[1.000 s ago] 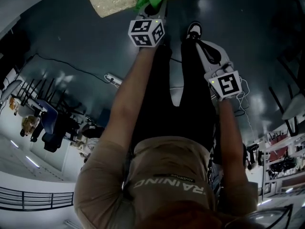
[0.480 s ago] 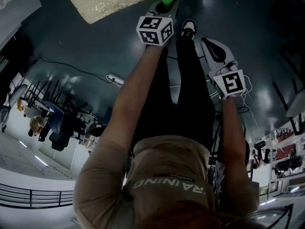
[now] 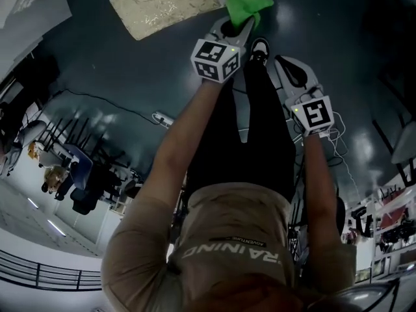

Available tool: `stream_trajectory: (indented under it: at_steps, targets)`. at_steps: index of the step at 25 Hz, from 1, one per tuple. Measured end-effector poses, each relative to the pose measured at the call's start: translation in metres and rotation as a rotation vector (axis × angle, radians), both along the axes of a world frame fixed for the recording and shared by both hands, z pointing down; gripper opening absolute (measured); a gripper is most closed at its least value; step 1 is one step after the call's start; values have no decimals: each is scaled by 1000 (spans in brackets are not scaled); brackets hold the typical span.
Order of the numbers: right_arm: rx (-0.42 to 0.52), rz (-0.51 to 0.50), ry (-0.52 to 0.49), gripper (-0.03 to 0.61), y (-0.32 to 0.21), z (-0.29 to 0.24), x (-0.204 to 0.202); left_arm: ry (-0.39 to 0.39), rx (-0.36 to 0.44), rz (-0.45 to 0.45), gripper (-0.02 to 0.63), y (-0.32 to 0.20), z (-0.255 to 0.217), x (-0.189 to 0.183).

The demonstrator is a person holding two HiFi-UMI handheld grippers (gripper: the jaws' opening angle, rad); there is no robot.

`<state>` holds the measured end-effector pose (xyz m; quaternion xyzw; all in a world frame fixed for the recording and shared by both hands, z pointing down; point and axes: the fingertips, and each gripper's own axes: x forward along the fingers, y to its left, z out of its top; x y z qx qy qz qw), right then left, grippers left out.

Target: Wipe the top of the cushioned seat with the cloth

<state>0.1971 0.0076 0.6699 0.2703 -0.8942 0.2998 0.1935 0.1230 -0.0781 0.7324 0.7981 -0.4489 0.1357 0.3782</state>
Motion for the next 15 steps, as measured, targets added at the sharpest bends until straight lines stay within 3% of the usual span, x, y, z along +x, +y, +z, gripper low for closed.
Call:
stream_trajectory:
  at_steps: [15]
  targets:
    - [191, -47, 1, 2, 19, -181, -40, -33, 143, -2, 46, 100, -222, -44]
